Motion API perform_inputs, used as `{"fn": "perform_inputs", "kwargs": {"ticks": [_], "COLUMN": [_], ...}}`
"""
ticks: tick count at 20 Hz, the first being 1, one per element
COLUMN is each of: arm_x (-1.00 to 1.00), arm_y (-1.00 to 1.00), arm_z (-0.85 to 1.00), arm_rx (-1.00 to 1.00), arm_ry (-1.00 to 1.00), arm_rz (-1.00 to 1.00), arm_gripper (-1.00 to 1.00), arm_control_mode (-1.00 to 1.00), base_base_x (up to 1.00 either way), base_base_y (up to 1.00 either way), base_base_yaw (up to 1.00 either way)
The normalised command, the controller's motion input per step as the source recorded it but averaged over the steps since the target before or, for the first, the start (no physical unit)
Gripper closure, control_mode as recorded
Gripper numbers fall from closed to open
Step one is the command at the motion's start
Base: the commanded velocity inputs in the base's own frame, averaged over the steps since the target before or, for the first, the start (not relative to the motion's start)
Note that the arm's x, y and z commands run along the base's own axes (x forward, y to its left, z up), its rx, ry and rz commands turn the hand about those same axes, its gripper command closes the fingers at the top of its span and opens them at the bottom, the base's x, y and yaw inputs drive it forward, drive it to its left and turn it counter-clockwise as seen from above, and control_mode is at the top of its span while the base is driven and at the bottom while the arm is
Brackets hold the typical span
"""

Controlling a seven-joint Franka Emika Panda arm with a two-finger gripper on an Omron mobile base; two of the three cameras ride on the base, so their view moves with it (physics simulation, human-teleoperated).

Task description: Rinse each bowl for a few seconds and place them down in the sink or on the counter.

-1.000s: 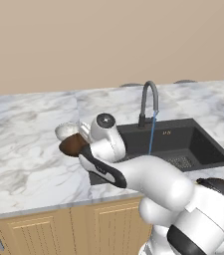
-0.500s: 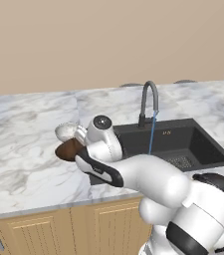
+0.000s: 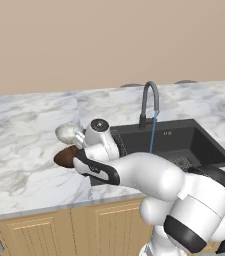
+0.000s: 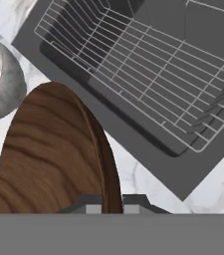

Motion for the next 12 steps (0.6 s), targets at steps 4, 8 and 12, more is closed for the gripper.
{"fn": "perform_inputs", "kwargs": {"ticks": [4, 8, 12], "arm_x": [0.0, 0.0, 0.0], "arm_y": [0.13, 0.14, 0.12], "arm_z": [-0.25, -0.26, -0.26], "arm_rx": [0.0, 0.0, 0.0], "arm_ry": [0.06, 0.06, 0.05], "arm_rz": [0.02, 0.02, 0.02], "arm_gripper": [1.0, 1.0, 1.0], "arm_control_mode": [-1.0, -1.0, -1.0], "base_base_x": [0.0, 0.0, 0.0], "base_base_y": [0.0, 0.0, 0.0], "base_base_yaw": [0.0, 0.0, 0.0]}}
